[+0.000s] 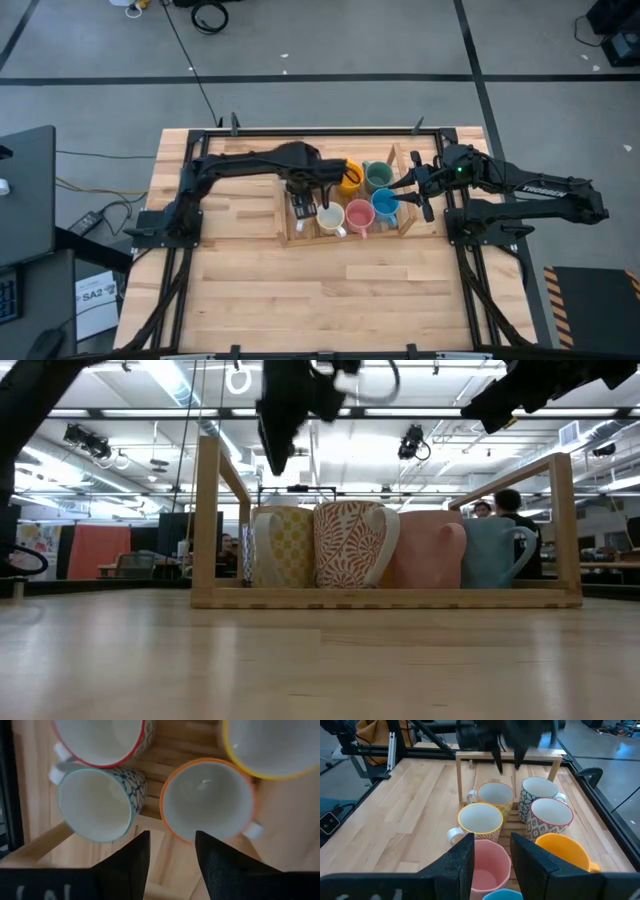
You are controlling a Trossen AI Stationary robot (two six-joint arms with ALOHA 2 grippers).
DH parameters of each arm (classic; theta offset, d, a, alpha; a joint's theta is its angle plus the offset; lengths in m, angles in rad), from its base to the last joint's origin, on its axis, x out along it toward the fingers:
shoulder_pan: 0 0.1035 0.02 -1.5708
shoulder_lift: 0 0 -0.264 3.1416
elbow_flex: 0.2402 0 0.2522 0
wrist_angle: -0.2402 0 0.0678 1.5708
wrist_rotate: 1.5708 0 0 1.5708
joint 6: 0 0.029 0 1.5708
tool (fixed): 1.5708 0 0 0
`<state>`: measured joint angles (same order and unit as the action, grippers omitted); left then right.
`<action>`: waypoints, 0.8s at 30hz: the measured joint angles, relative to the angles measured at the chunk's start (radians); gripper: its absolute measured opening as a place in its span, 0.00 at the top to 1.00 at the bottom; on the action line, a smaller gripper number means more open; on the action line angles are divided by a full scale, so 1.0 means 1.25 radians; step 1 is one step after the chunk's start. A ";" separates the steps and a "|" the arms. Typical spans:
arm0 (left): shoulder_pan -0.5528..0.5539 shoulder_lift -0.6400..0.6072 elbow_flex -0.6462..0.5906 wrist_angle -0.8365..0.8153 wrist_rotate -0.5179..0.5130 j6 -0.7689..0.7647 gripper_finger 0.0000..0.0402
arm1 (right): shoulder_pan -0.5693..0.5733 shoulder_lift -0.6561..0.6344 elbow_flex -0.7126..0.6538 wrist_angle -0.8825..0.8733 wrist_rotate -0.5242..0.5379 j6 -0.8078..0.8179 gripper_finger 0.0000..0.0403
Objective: Place coffee mugs
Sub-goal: Put the yellow cup on the shelf aligned with the blue cup, then return to Home Position
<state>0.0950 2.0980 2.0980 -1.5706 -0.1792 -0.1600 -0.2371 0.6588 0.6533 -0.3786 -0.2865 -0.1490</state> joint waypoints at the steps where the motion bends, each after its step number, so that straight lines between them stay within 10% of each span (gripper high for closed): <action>1: -0.002 -0.018 0.000 0.000 0.005 0.000 0.59 | 0.000 0.000 0.000 0.000 0.000 0.000 0.67; 10: -0.062 -0.235 0.000 0.010 -0.004 -0.007 0.59 | 0.000 -0.001 0.000 0.000 0.000 0.020 0.67; 16: -0.162 -0.378 -0.033 0.074 -0.152 -0.014 0.59 | 0.000 -0.001 0.000 0.002 0.000 0.018 0.67; 24: -0.276 -0.605 -0.357 0.338 -0.215 -0.017 0.59 | 0.000 -0.001 0.000 0.021 0.000 0.008 0.67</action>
<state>-0.2498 1.3420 1.6521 -1.1479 -0.4477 -0.1812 -0.2375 0.6579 0.6537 -0.3528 -0.2863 -0.1389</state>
